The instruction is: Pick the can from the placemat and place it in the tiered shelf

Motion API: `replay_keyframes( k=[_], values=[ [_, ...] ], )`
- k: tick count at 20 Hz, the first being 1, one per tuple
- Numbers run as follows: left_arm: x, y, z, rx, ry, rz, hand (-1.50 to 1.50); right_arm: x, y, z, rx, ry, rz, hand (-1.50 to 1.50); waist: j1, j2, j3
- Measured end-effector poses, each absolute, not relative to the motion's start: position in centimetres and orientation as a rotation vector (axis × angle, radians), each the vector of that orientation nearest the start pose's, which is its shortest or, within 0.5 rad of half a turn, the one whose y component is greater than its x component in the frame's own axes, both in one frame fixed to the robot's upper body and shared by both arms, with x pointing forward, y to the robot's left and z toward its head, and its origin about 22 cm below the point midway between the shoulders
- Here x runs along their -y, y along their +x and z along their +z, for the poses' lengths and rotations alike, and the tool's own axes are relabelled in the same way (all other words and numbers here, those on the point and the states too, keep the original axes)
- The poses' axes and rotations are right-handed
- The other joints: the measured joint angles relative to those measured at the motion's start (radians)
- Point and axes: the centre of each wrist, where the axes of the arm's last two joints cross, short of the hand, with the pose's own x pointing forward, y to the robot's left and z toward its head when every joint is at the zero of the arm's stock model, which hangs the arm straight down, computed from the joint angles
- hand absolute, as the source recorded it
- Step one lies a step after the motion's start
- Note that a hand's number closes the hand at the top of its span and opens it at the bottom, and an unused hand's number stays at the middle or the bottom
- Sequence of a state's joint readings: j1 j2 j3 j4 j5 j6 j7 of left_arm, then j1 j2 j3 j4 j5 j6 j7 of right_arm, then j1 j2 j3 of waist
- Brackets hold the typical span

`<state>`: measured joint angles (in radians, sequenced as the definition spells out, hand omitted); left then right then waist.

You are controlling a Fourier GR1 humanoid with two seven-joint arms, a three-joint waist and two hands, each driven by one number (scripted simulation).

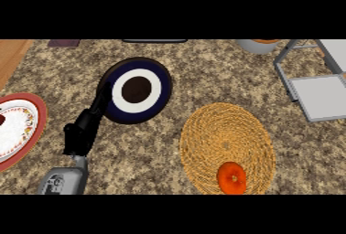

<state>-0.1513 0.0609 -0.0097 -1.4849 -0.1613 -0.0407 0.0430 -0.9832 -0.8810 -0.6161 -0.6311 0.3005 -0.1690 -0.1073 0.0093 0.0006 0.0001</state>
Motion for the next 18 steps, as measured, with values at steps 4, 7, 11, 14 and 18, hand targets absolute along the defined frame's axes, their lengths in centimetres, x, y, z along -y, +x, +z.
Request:
replay_keyframes(
  k=[4, 7, 11, 14, 18],
  values=[
    [-22.5, 28.0, 1.9, 1.579, 0.108, -0.258, 0.0, 51.9, 33.3, 30.6, 1.83, -1.021, -0.471, -1.5, -0.005, 0.0, 0.0],
    [-22.7, 27.8, 1.7, 1.577, 0.111, -0.258, 0.0, 54.0, 31.0, 32.1, 1.804, -1.026, -0.567, -1.5, -0.007, -0.001, 0.0],
    [-22.7, 28.2, 1.8, 1.578, 0.117, -0.253, 0.0, 57.2, 27.0, 33.6, 1.707, -1.018, -0.649, -1.5, -0.014, -0.001, 0.0],
    [-22.8, 28.1, 1.6, 1.576, 0.116, -0.248, 0.0, 59.8, 23.5, 33.6, 1.615, -1.013, -0.638, -1.5, -0.019, 0.0, 0.001],
    [-22.9, 27.8, 1.4, 1.578, 0.116, -0.243, 0.0, 62.7, 18.7, 33.4, 1.541, -1.017, -0.6, -1.5, -0.023, 0.0, 0.002]
  ],
)
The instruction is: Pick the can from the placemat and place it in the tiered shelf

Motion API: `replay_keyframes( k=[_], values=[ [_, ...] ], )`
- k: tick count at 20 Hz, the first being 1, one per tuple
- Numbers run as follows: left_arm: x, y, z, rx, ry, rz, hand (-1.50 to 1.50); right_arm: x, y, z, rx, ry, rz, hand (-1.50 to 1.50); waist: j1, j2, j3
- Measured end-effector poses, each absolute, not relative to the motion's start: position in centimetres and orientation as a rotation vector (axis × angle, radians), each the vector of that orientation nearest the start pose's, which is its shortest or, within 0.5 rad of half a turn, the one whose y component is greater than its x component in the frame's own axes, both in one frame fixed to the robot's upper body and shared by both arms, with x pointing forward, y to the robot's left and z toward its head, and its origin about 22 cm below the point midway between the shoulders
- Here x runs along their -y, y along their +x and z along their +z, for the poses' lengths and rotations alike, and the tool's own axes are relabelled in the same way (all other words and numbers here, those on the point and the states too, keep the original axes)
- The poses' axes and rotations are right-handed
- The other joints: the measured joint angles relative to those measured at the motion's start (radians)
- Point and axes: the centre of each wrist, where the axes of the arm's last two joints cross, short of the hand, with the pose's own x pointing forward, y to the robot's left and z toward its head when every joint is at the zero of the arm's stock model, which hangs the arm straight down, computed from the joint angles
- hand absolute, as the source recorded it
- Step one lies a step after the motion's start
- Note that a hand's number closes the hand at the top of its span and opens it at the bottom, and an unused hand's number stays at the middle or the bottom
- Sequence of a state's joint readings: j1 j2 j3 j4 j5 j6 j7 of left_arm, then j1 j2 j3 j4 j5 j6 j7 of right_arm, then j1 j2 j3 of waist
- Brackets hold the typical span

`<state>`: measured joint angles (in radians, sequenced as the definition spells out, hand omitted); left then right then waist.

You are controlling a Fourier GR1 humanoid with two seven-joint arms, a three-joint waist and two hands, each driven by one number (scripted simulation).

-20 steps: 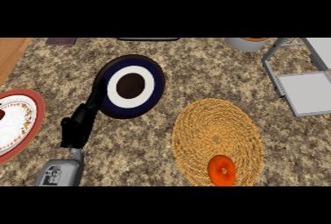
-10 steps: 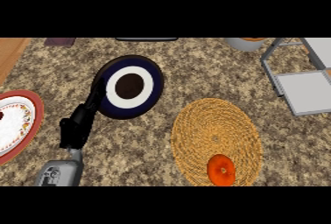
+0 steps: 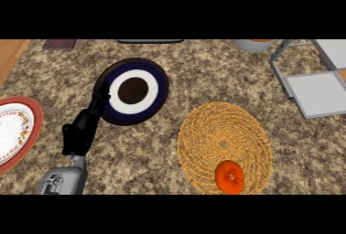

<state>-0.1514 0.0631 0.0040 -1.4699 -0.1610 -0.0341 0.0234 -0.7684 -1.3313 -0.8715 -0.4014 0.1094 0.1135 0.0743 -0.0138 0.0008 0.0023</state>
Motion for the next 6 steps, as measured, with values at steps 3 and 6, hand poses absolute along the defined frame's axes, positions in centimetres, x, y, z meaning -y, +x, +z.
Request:
replay_keyframes(
  k=[3, 6],
  values=[
    [-22.7, 27.5, 1.2, 1.58, 0.12, -0.245, 0.0, 64.2, 15.6, 33.0, 1.505, -1.043, -0.549, -1.5, -0.002, 0.001, 0.001],
    [-22.8, 27.7, 1.4, 1.576, 0.128, -0.236, 0.0, 65.3, 12.9, 32.2, 1.497, -1.023, -0.51, -1.5, -0.011, 0.0, 0.003]
  ],
)
